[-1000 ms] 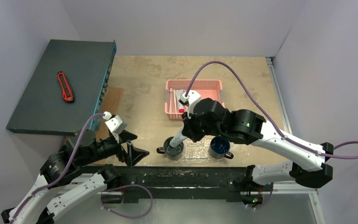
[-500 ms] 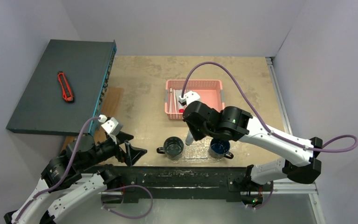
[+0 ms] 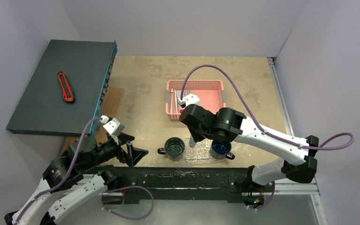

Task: Prepare toiletry sets of a toothbrush and toothpaste on the tray

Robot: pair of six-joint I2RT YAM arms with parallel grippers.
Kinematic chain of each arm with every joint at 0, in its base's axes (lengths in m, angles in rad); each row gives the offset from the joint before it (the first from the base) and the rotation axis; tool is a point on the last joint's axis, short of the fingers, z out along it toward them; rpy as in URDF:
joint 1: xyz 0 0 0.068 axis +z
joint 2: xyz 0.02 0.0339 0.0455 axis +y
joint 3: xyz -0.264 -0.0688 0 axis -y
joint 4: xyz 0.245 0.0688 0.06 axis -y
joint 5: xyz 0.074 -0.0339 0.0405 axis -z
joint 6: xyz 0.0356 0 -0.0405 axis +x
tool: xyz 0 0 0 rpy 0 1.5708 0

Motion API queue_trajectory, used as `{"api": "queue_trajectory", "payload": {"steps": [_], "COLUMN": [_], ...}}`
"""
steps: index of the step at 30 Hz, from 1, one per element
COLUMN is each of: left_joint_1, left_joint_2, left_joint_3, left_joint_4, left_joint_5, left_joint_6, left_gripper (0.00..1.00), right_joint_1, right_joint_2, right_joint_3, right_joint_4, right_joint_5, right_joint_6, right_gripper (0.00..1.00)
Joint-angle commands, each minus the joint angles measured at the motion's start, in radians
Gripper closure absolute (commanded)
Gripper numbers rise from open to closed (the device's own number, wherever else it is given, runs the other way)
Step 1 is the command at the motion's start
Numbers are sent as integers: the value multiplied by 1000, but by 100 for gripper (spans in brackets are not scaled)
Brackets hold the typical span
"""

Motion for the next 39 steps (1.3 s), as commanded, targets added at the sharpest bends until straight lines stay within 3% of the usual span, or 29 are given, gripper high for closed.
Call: {"api": "queue_trajectory", "payload": {"steps": [1, 39], "left_joint_1": [-2, -1], "left_joint_2": [0, 21], "left_joint_3": [-3, -6], "left_joint_4": [29, 28], "left_joint_5": [1, 8], "left_joint_6": [-5, -1], "left_gripper": [3, 3], "right_joint_1": [-1, -1], "right_joint_2": [5, -18], "right_joint_3": [-11, -79], "right_joint_4": [19, 83], "right_joint_5": [46, 74], "right_joint_6": [30, 47], "right_gripper": [100, 100]}}
